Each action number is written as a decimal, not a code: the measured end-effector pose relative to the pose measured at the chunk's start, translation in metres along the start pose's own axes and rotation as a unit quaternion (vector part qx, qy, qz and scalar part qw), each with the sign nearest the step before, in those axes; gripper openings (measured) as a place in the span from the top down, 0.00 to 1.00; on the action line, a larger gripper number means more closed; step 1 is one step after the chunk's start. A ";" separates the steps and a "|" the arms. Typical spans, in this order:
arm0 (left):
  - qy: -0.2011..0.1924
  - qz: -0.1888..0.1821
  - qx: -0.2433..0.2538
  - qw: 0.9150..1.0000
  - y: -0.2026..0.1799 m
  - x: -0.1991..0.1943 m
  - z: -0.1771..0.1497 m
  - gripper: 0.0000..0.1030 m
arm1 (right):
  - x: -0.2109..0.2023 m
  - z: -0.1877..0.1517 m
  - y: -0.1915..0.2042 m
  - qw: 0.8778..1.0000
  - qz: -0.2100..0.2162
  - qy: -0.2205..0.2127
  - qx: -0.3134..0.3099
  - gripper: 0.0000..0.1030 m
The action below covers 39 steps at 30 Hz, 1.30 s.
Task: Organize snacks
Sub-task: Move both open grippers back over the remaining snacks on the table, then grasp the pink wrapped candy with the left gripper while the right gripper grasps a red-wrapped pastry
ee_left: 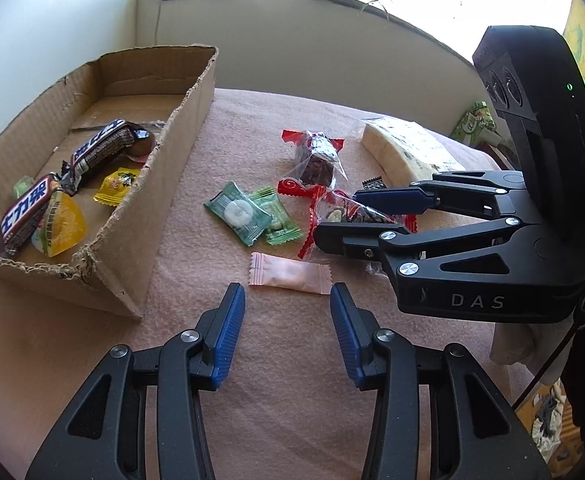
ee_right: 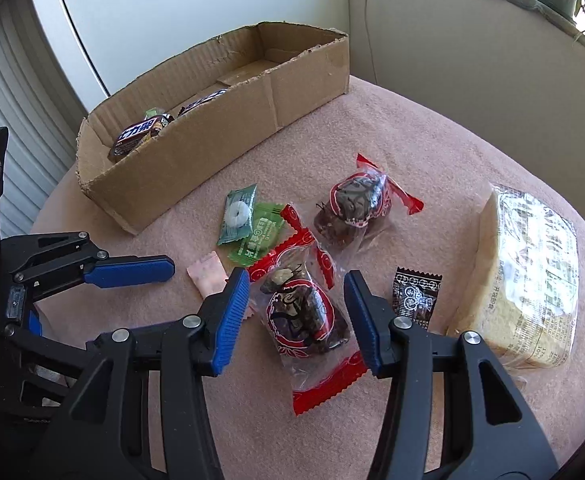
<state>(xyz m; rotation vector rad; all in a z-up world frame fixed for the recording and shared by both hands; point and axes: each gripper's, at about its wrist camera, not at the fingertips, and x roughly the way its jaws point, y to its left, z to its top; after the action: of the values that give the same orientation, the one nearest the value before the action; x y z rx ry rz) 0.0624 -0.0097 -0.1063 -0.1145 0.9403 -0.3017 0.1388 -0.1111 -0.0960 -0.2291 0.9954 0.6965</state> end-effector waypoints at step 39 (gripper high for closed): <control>-0.005 0.033 0.083 0.996 -0.018 0.023 0.014 0.82 | -0.028 -0.028 -0.027 0.996 -0.008 -0.014 0.086 0.67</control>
<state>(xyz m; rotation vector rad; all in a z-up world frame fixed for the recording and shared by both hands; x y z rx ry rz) 0.0832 -0.0343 -0.1117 0.0678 0.9037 -0.3164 0.1266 -0.1571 -0.0917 -0.0770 1.0190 0.5947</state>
